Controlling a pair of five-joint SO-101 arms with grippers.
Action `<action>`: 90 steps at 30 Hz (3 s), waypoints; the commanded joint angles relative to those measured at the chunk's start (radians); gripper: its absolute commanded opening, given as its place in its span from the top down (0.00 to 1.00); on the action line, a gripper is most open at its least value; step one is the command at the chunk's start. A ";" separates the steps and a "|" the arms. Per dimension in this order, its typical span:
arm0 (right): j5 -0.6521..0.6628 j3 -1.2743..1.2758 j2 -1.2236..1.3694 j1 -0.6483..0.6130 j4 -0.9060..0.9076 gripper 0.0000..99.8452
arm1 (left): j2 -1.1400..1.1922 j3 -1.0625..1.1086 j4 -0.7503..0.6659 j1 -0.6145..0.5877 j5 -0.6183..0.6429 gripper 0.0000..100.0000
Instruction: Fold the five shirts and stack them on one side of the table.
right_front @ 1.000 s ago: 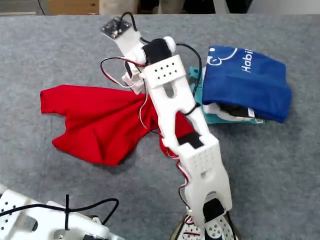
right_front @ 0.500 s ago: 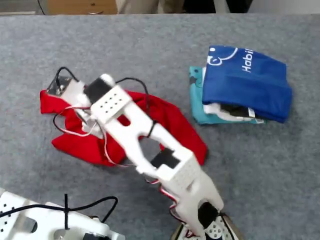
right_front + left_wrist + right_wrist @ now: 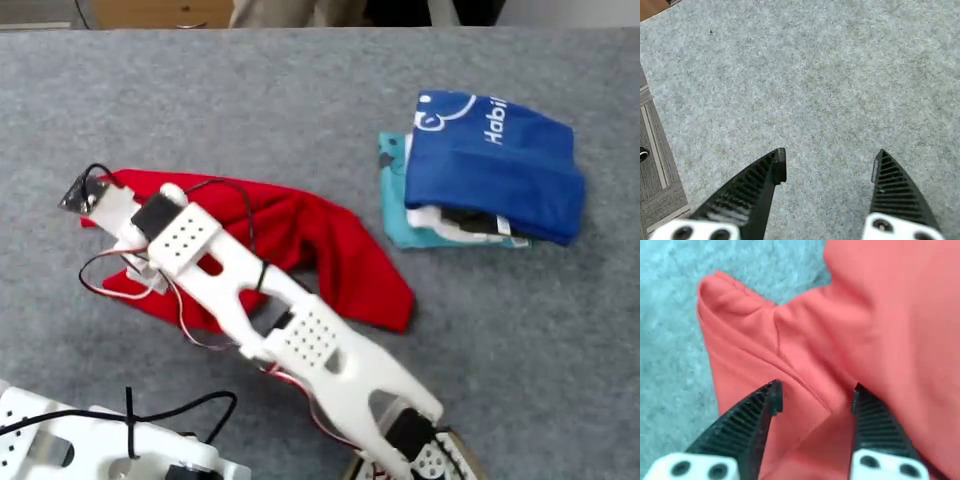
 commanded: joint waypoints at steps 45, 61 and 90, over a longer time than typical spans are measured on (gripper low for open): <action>0.006 -0.120 -0.176 0.289 0.166 0.57 | -0.013 -0.048 -0.006 -0.003 -0.008 0.71; -0.178 -0.084 -0.272 0.113 0.169 0.96 | -0.013 -0.048 -0.006 -0.006 -0.008 0.71; -0.374 0.067 -0.191 0.189 0.170 0.86 | -0.013 -0.048 -0.006 -0.008 -0.008 0.71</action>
